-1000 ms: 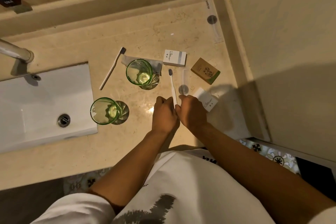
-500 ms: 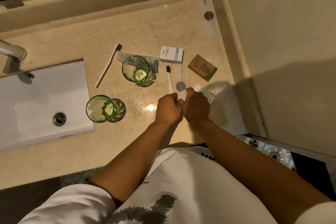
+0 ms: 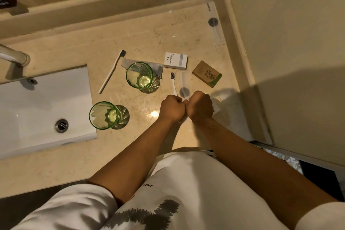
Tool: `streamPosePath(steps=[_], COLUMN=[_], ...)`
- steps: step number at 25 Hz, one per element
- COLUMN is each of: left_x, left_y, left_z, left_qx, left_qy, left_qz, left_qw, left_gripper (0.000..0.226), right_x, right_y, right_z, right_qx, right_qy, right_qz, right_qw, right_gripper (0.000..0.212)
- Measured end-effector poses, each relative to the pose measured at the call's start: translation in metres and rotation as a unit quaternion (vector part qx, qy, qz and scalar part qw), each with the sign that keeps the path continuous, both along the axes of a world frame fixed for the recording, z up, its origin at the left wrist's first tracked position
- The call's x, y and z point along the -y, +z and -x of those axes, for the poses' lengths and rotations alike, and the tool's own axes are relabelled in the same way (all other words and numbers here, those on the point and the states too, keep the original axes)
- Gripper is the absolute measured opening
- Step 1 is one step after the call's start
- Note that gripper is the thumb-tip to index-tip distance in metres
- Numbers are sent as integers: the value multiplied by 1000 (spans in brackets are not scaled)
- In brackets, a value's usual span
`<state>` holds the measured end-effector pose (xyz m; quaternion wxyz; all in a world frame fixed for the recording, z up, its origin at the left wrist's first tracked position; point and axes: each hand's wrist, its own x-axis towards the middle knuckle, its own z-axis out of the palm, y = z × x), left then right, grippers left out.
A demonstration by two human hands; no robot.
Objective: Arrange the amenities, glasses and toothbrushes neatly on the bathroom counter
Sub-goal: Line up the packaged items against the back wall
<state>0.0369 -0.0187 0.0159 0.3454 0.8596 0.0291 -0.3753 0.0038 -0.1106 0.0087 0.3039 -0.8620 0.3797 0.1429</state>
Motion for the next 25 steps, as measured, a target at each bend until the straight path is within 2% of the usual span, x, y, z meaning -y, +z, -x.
streamPosePath(steps=[3, 7, 14, 16, 20, 22, 25], left_x=[-1, 0, 6, 6, 8, 9, 10], left_y=[1, 0, -2, -3, 0, 1, 6], left_z=[-1, -6, -4, -2, 0, -5, -19], left_qx=[-23, -38, -37, -32, -19, -39, -23], left_qy=[25, 52, 50, 66, 140, 174, 171], left_qz=[12, 21, 28, 37, 73, 94, 117], left_qw=[999, 998, 998, 997, 987, 979, 978], left_gripper=[26, 26, 21, 19, 13, 22, 31], right_x=[5, 15, 20, 20, 21, 21, 21], right_y=[-4, -4, -3, 0, 10, 13, 22], right_z=[0, 2, 7, 9, 14, 15, 14], right_qx=[-2, -7, 11, 44, 119, 157, 250], right_qy=[-15, -60, -23, 15, 21, 38, 57], right_qz=[-70, -195, -151, -105, -71, -60, -54], right_qw=[997, 979, 988, 993, 990, 985, 965], right_gripper=[32, 23, 24, 29, 28, 25, 19])
